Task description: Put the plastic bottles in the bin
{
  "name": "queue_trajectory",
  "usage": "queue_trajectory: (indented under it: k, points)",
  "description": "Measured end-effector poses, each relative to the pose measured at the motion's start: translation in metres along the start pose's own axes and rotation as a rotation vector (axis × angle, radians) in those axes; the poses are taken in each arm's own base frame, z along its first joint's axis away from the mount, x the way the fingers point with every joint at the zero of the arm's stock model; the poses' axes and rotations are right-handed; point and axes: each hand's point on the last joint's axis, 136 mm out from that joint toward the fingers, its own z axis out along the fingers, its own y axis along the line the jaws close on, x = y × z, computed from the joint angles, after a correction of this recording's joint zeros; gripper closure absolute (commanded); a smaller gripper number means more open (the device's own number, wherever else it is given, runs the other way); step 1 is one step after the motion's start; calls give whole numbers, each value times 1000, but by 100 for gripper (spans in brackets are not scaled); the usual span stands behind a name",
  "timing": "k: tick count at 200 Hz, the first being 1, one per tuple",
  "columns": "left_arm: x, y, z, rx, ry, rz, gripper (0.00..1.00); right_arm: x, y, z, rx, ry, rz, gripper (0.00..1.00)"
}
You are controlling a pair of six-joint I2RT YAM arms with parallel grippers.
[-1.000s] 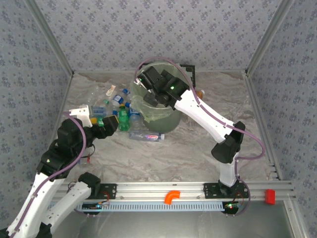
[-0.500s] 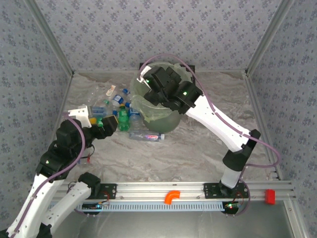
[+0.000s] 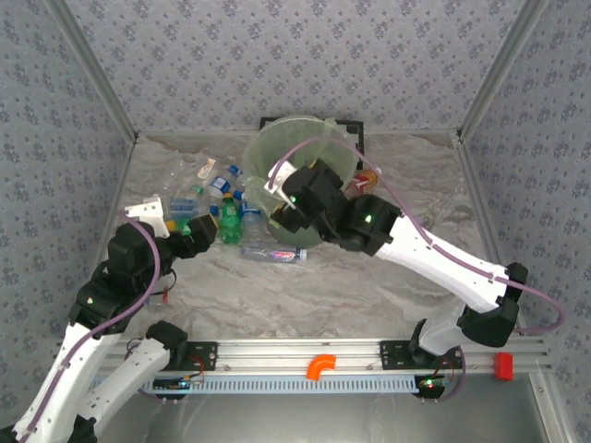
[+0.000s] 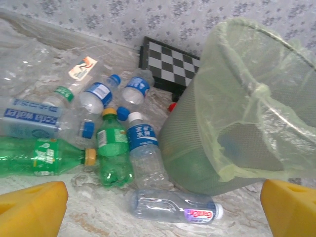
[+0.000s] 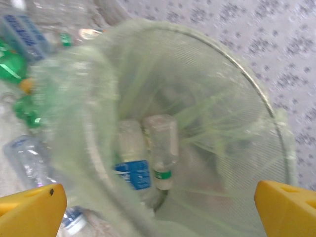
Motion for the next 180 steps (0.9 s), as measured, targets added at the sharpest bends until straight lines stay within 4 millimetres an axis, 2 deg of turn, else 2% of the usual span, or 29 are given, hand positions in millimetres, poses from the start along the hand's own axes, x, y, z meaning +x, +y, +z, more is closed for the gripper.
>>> queue_trajectory:
  k: [31,56,87,107,128,155,180]
  points:
    - [7,22,-2,-96,-15,-39,0,-7,48,-3,-66,-30,-84,0]
    - [13,43,-13,-161,-45,-71,0,-7,88,6,-102,-21,-171,0]
    - [13,62,-35,-209,-112,-109,0,9,142,28,-163,38,-282,12]
    - [12,72,-48,-233,-155,-133,0,23,169,47,-204,98,-330,20]
    - [14,80,-57,-245,-183,-147,0,34,194,66,-247,153,-365,21]
    - [20,86,-59,-258,-175,-142,0,49,219,90,-290,217,-403,24]
    - [21,88,-59,-270,-171,-138,0,64,229,113,-328,278,-403,25]
